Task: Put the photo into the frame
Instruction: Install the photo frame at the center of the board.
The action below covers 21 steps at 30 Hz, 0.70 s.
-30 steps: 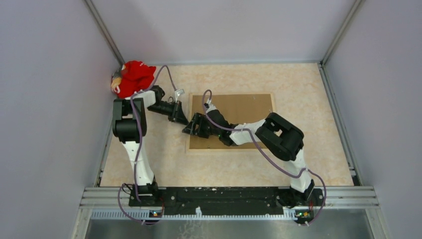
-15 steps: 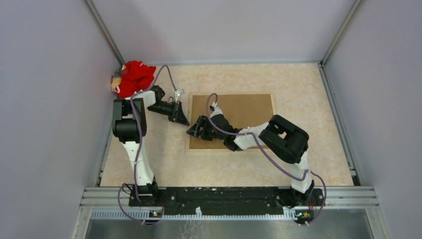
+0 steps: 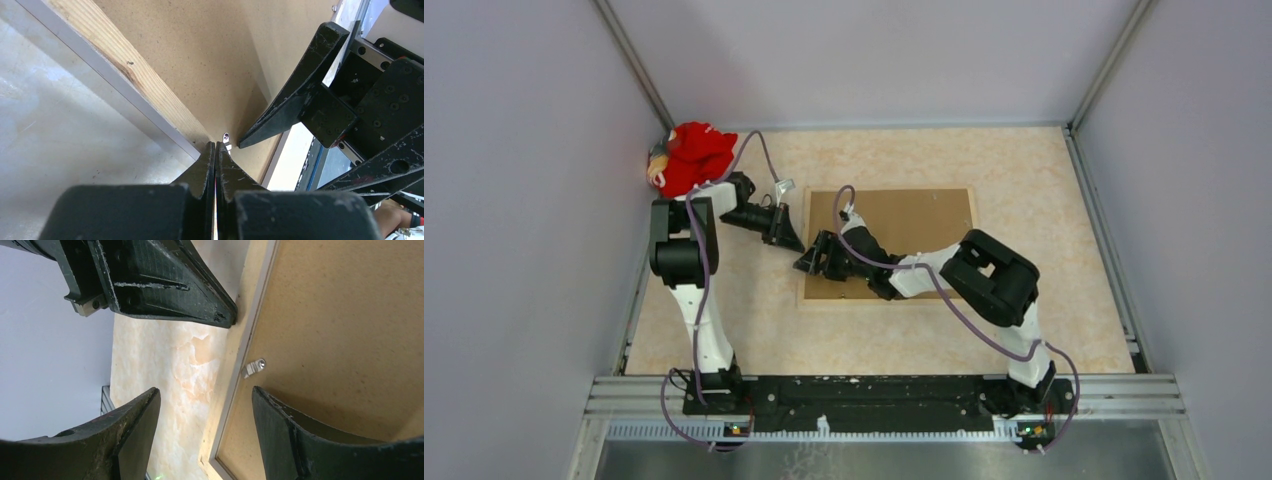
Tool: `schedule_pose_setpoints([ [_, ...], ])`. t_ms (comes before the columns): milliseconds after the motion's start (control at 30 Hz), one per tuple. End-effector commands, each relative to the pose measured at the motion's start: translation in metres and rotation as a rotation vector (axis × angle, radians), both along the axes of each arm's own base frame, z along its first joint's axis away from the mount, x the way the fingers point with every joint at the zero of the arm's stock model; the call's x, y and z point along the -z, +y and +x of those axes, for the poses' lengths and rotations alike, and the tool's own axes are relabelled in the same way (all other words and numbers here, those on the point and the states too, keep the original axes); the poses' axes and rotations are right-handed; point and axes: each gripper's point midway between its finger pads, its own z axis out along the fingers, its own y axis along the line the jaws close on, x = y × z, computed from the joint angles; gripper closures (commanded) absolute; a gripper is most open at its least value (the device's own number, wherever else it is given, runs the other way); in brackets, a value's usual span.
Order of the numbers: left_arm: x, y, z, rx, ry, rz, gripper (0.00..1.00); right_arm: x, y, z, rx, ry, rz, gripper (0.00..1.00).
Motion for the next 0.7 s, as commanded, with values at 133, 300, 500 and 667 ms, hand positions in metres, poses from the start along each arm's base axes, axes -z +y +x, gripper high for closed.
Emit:
schedule_pose_setpoints([
  [133,0.013,0.009,-0.001,0.025,-0.046,0.077,1.00,0.010,0.016,0.002,-0.021,0.006,-0.028,0.32],
  [300,0.014,0.009,-0.002,0.026,-0.047,0.074,1.00,0.015,0.017,0.005,-0.012,0.006,-0.039,0.32],
  [500,0.014,0.009,-0.004,0.031,-0.048,0.073,1.00,0.018,0.019,0.011,0.018,0.005,-0.037,0.32],
  [667,0.013,0.007,-0.006,0.033,-0.049,0.065,1.00,0.016,0.011,0.022,0.108,-0.014,-0.040,0.32],
])
